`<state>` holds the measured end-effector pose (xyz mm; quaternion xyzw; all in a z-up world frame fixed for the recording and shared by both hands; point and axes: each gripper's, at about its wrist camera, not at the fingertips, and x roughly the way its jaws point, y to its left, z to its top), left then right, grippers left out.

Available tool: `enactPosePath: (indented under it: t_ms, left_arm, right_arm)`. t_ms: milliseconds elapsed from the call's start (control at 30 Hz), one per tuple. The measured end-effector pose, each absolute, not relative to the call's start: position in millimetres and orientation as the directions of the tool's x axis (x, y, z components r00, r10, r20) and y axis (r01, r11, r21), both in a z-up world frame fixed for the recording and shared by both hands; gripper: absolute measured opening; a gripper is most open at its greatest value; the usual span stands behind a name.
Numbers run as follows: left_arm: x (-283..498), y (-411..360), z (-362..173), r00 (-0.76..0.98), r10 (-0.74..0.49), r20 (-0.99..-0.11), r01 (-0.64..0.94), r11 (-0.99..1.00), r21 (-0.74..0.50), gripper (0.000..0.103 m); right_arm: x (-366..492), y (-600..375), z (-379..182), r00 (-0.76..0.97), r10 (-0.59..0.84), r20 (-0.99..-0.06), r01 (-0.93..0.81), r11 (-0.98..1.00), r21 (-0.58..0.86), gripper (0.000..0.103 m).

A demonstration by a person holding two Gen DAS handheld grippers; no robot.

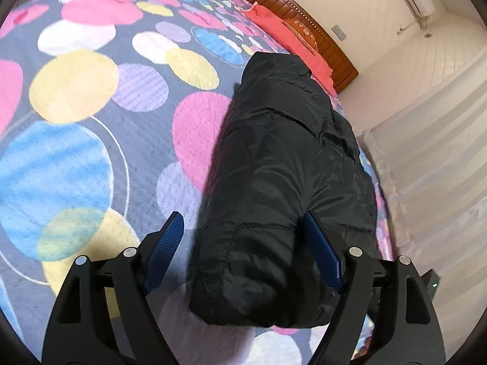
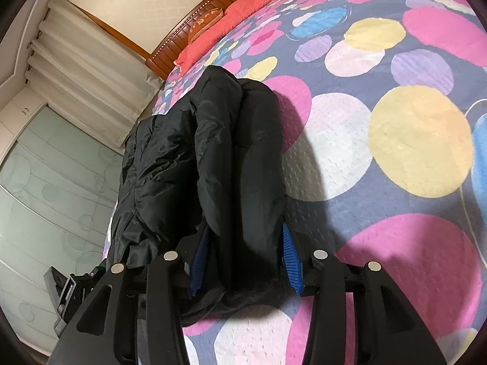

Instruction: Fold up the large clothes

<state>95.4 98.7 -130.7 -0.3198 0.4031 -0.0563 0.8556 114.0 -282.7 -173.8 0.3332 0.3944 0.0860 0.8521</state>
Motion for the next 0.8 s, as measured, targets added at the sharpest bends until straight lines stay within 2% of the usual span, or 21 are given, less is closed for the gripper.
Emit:
enactPosePath:
  t_ms: [633,700,800]
  left_arm:
    - [66.0,86.1,-115.0,0.673,-0.195,-0.713,-0.163,0.902,-0.401,0.082]
    - [63.6,84.7,-113.6,0.674,-0.17,-0.719,-0.167,0.913,-0.372,0.087]
    - [57.3,82.4,-110.0,0.681,-0.116,-0.723,-0.177,0.932,-0.316,0.088]
  right_arm:
    - [82.8,-272.9,-157.9,0.697,0.322,-0.641,0.117,0.831,0.544,0.045]
    - [80.6,-270.9,-157.1,0.696,0.311,-0.647,0.121,0.838,0.533,0.045]
    - [77.4,-268.3,-153.7,0.7,0.263,-0.664,0.139,0.862,0.488,0.056]
